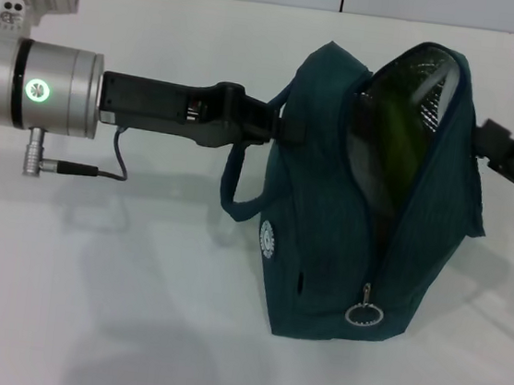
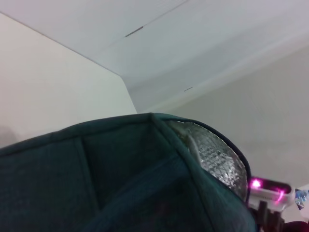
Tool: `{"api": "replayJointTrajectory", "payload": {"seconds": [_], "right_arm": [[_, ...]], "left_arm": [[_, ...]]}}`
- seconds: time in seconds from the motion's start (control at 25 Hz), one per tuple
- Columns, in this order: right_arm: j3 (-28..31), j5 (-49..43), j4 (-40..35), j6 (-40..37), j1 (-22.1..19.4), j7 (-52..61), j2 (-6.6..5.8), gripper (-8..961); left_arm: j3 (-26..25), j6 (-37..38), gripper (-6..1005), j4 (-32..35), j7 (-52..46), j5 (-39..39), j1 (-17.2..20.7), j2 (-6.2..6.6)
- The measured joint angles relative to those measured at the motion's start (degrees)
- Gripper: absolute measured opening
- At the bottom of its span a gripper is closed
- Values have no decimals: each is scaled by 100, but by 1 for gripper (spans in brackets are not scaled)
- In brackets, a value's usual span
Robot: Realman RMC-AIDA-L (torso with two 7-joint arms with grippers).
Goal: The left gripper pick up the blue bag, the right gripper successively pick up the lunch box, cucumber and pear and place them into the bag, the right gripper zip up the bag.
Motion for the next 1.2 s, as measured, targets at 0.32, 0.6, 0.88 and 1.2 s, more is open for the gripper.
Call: {"api": "replayJointTrajectory", "payload": {"seconds": [0.32, 0.6, 0.88, 1.2], "right_arm": [[390, -3, -23, -597, -611, -761, 62, 541], [346, -1056, -26, -1145, -843, -2807, 186, 789], [356, -1773, 40, -811, -1059, -4228, 366, 795], [305, -2023, 55, 0, -1090, -4654, 505, 794]], "left_arm": [[3, -145, 65, -145, 89, 7, 1, -13], [-6, -339, 66, -193, 110, -2, 73, -10], [-50, -467, 66, -304, 174, -53, 117, -10], [-32, -514, 67, -313, 202, -82, 136, -16]]}}
